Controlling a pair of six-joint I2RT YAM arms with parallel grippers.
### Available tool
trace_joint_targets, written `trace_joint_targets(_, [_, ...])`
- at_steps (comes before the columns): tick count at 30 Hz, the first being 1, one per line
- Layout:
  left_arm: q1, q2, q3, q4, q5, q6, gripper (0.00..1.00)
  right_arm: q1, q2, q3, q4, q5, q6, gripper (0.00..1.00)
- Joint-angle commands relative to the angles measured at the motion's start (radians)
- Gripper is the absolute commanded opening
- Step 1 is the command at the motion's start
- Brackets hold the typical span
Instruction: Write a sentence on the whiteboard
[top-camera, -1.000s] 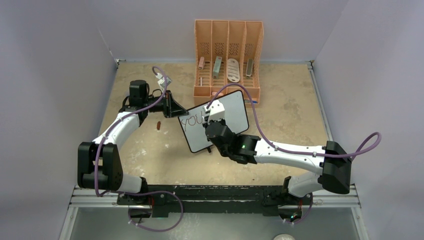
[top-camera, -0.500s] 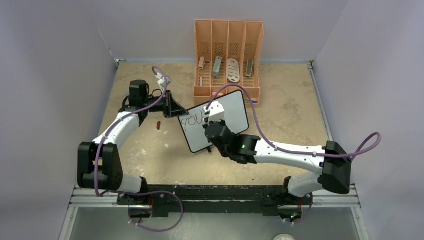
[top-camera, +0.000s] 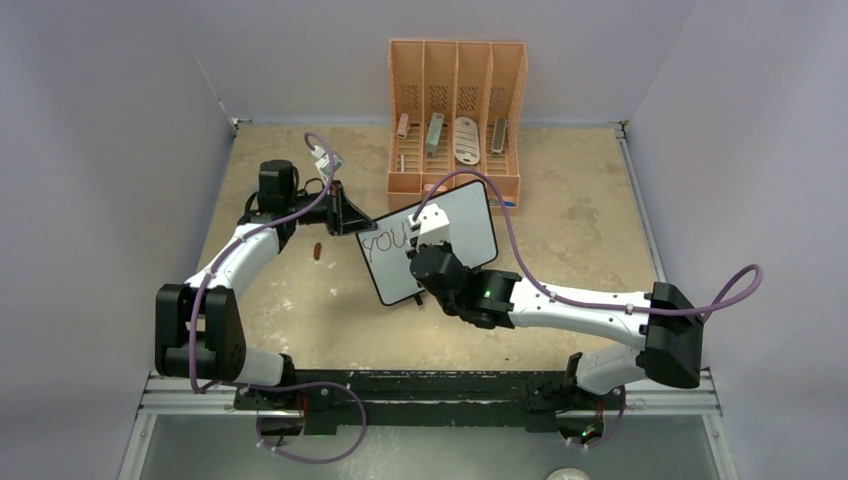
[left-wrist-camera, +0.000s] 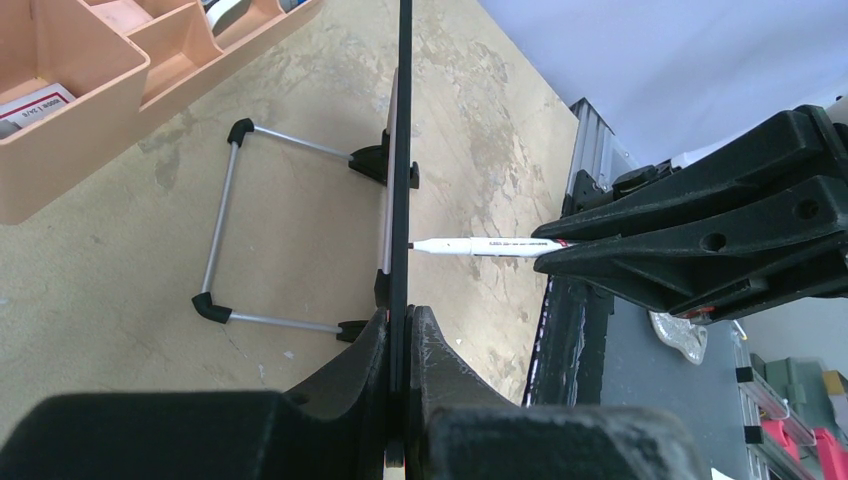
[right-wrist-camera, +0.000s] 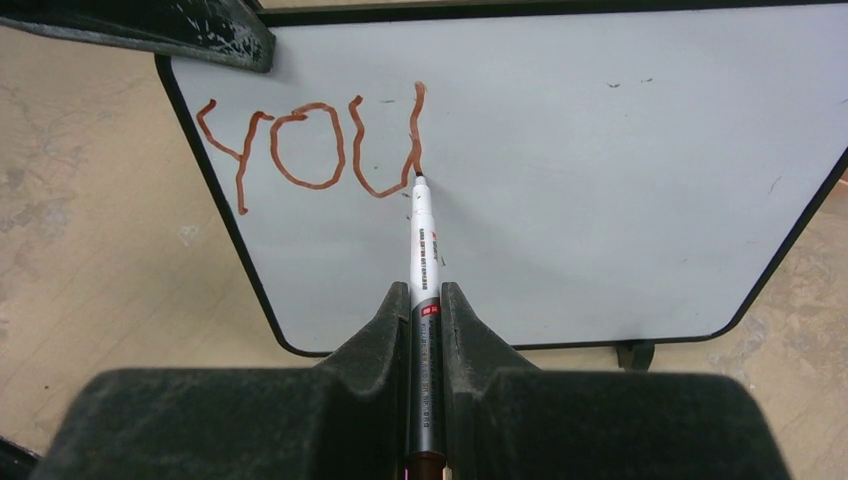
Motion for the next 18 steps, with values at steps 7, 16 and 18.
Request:
trace_joint_targets(7, [-0.007, -0.004, 0.035, -0.001, 0.031, 0.021, 0.0, -0.005, -0.023, -0.023, -0.047, -0.001, 0.028, 0.0])
trace_joint_targets(16, [-0.007, -0.004, 0.034, -0.002, 0.028, 0.022, 0.0, -0.005, -0.043, -0.025, -0.048, 0.015, 0.038, 0.0])
trace_joint_targets(18, [-0.006, -0.006, 0.035, -0.004, 0.028, 0.022, 0.0, -0.005, -0.051, -0.027, -0.042, 0.019, 0.039, 0.0])
